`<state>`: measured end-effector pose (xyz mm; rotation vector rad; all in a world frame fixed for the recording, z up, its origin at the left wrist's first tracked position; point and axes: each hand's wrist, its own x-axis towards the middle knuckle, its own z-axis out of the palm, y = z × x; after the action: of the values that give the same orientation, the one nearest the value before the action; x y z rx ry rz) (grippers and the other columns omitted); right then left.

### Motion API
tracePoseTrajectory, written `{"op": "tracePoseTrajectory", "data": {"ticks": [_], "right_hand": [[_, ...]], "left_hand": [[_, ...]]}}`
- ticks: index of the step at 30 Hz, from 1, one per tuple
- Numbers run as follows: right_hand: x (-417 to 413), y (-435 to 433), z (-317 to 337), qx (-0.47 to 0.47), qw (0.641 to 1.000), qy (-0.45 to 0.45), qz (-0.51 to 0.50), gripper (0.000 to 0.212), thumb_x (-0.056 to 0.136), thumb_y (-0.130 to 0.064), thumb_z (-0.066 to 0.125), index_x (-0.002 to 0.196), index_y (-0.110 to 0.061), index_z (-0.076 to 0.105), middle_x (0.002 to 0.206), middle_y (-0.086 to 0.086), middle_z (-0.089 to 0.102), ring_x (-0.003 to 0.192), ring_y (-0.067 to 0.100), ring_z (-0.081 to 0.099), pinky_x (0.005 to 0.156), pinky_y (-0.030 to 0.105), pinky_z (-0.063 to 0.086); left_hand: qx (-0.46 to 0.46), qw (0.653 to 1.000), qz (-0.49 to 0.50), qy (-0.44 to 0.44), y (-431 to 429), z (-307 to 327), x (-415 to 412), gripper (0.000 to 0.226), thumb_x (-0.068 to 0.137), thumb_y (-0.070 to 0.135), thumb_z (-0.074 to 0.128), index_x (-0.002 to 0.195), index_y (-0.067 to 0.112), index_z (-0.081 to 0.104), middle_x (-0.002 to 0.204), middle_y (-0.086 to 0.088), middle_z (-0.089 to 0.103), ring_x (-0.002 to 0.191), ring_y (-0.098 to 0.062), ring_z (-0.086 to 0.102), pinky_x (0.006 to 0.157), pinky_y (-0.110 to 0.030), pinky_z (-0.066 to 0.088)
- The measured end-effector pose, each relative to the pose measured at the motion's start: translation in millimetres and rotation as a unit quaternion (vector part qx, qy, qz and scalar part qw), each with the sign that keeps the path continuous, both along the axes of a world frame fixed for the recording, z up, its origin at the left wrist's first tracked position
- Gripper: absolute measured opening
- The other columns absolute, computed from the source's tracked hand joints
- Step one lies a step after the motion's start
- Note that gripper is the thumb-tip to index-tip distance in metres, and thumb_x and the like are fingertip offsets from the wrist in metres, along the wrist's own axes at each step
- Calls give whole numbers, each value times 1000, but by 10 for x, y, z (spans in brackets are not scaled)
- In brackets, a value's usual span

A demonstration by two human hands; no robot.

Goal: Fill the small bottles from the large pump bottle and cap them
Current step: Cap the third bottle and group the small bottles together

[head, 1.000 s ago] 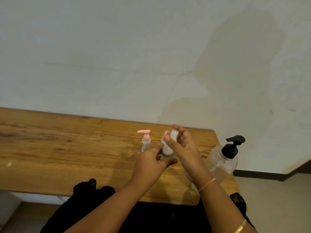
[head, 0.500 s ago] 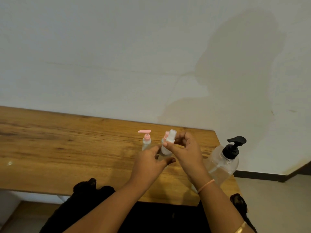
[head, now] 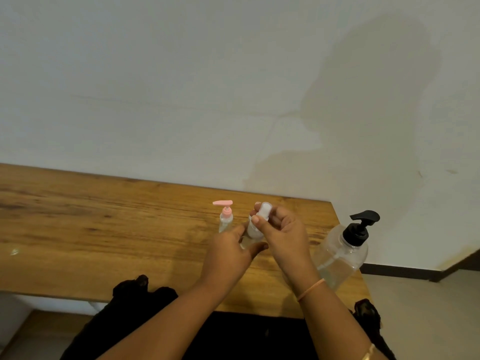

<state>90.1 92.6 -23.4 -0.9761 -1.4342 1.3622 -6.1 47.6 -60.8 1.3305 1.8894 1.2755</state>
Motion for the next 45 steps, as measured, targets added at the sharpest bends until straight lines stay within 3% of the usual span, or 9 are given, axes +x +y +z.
{"op": "tracePoseTrajectory", "data": {"ticks": [6, 9, 14, 22, 27, 31, 36, 39, 45], "right_hand": [[175, 64, 43, -83, 982, 47, 162, 27, 85, -17, 60, 112, -16, 64, 114, -1, 69, 101, 11, 65, 81, 30, 56], [196, 70, 61, -49, 984, 22, 169, 19, 91, -12, 55, 106, -16, 66, 107, 0, 71, 97, 11, 67, 77, 25, 55], [2, 9, -55, 34, 996, -85, 20, 12, 93, -13, 57, 89, -20, 67, 90, 0, 71, 86, 10, 65, 73, 23, 52], [-124, -65, -110, 48, 987, -139, -66, 11, 92, -22, 59, 90, -17, 68, 83, 5, 68, 73, 9, 58, 66, 31, 51], [59, 20, 0, -74, 991, 17, 112, 15, 89, -15, 59, 103, -16, 66, 103, 6, 72, 95, 14, 67, 70, 26, 57], [173, 78, 27, -81, 968, 51, 234, 32, 84, -18, 56, 114, -11, 63, 113, 6, 69, 110, 18, 63, 89, 33, 53], [53, 22, -27, -28, 992, 2, 121, 17, 93, -7, 54, 93, -17, 67, 88, -1, 73, 84, 7, 68, 69, 18, 52], [-35, -3, -90, 0, 997, -35, 67, 19, 94, -10, 55, 86, -23, 67, 90, 2, 72, 84, 10, 68, 72, 22, 54], [-158, -35, -191, 42, 995, -93, -8, 20, 94, -15, 56, 82, -29, 63, 92, 6, 70, 88, 18, 64, 75, 32, 52]], "left_hand": [[-19, 973, -133, -186, 35, 29, -31, 32, 74, 8, 76, 90, 34, 67, 90, 9, 74, 92, -11, 69, 84, -36, 56], [-26, 968, -146, -202, 49, 31, -30, 31, 74, 4, 75, 90, 30, 67, 90, 3, 74, 92, -15, 69, 84, -35, 56], [-12, 996, -54, -68, 16, -10, 4, 17, 77, 29, 72, 93, 27, 68, 76, 4, 71, 74, -12, 67, 69, -36, 54], [-11, 999, -37, 16, -9, -9, 24, 26, 84, 21, 66, 109, 24, 62, 87, 6, 69, 80, -11, 65, 72, -35, 55], [-74, 961, -173, -202, 37, 98, -126, 29, 79, 4, 71, 101, 22, 66, 93, 8, 72, 95, -10, 67, 88, -33, 54], [-112, 926, -258, -249, 5, 170, -289, 30, 82, -1, 67, 105, 17, 65, 96, 5, 72, 94, -9, 67, 78, -23, 54], [-84, 948, -201, -230, 31, 90, -229, 28, 80, -4, 67, 100, 16, 67, 94, 3, 72, 88, -5, 67, 75, -19, 53], [-62, 962, -158, -214, 46, 55, -153, 27, 80, -3, 68, 96, 19, 66, 89, 7, 71, 83, -2, 68, 72, -17, 52], [-55, 986, -75, -136, 75, -90, -106, 26, 78, 6, 71, 89, 28, 64, 84, 4, 70, 78, -14, 65, 76, -35, 54]]}}
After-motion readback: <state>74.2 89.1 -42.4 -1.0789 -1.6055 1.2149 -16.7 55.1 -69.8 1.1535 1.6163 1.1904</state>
